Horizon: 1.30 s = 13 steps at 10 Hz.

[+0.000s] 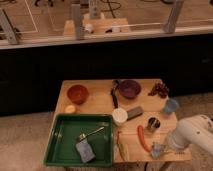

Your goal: Wipe table surface with towel

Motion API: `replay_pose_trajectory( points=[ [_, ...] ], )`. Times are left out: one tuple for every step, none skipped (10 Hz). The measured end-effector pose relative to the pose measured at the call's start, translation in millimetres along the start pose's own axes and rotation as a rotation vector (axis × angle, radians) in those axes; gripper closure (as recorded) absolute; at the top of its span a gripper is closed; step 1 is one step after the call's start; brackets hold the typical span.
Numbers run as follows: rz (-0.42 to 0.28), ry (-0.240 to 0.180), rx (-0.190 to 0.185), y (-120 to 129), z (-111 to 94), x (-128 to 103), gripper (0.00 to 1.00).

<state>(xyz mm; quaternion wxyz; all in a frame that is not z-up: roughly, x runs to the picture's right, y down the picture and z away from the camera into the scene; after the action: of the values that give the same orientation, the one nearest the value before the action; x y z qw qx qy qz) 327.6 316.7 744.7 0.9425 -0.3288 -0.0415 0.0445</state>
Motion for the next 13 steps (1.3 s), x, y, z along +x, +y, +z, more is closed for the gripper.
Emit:
replay_pose_trajectory(
  points=[
    [0.016, 0.016, -0.009, 6, -1, 16, 0.96],
    [0.036, 0.033, -0.017, 11, -1, 33, 0.96],
    [0.062, 0.054, -0.019, 17, -3, 54, 0.96],
    [0.083, 0.071, -0.022, 23, -4, 71, 0.96],
    [0.114, 0.093, -0.022, 28, -4, 91, 0.96],
    [0.144, 0.113, -0.018, 27, -4, 107, 0.96],
    [0.155, 0.121, -0.010, 21, -4, 114, 0.96],
    [0.163, 0.120, 0.000, 11, -5, 117, 0.96],
    [0.161, 0.117, 0.016, -1, -6, 113, 0.96],
    [0.156, 0.113, 0.032, -10, -8, 104, 0.96],
    [0.151, 0.112, 0.042, -15, -9, 95, 0.96],
    [0.139, 0.112, 0.056, -22, -11, 81, 0.96],
    [0.113, 0.107, 0.062, -31, -10, 59, 0.96]
  ],
)
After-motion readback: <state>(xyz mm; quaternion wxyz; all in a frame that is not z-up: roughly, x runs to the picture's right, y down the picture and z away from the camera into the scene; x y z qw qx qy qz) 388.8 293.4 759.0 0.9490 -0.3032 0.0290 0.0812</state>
